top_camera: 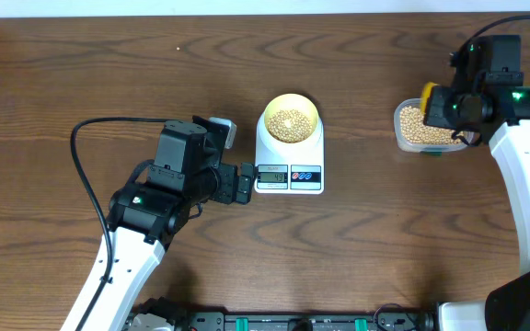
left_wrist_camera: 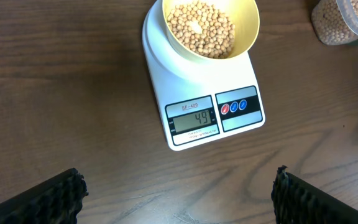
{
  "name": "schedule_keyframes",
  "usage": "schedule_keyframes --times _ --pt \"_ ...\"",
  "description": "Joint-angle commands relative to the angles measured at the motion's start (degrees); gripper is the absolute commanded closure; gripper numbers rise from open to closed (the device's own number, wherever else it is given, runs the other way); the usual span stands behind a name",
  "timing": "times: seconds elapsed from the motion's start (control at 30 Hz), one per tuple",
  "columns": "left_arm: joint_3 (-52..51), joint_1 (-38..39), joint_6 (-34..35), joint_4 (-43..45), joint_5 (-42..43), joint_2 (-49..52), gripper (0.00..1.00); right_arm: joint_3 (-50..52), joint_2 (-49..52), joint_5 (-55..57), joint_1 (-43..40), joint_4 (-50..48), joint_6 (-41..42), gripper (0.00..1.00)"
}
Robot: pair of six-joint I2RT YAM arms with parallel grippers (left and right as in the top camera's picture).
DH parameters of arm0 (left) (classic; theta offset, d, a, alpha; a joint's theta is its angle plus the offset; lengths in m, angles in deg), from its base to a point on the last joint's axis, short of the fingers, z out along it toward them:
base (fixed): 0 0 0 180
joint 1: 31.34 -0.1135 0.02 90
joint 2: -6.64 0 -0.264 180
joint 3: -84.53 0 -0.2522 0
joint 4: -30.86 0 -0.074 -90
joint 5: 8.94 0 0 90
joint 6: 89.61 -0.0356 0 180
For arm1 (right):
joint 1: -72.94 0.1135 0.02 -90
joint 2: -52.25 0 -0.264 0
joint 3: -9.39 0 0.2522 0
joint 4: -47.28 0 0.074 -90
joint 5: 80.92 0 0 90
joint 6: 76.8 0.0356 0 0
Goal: Scoop item into bowl and weigh 50g on scale
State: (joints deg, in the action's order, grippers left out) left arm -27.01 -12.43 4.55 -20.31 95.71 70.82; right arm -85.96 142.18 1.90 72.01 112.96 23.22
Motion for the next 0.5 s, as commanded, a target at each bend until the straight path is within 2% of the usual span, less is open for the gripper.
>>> schedule_keyframes --times 0.0,0.2,0.47 --pt "-0.2 0.0 -0.9 0.0 -0.4 -0.2 0.02 0.1 -1.2 -16.7 0.3 -1.4 -0.4 0.99" --pt "-0.2 0.0 -0.9 0.0 -0.4 -0.2 0.02 0.1 -1.2 -24.0 0.3 -3.0 -6.3 0.99" --pt "-0.2 0.0 -0.9 0.0 -0.4 -0.2 0.02 0.1 -1.2 -24.9 0.3 -4.4 -11.3 0.99"
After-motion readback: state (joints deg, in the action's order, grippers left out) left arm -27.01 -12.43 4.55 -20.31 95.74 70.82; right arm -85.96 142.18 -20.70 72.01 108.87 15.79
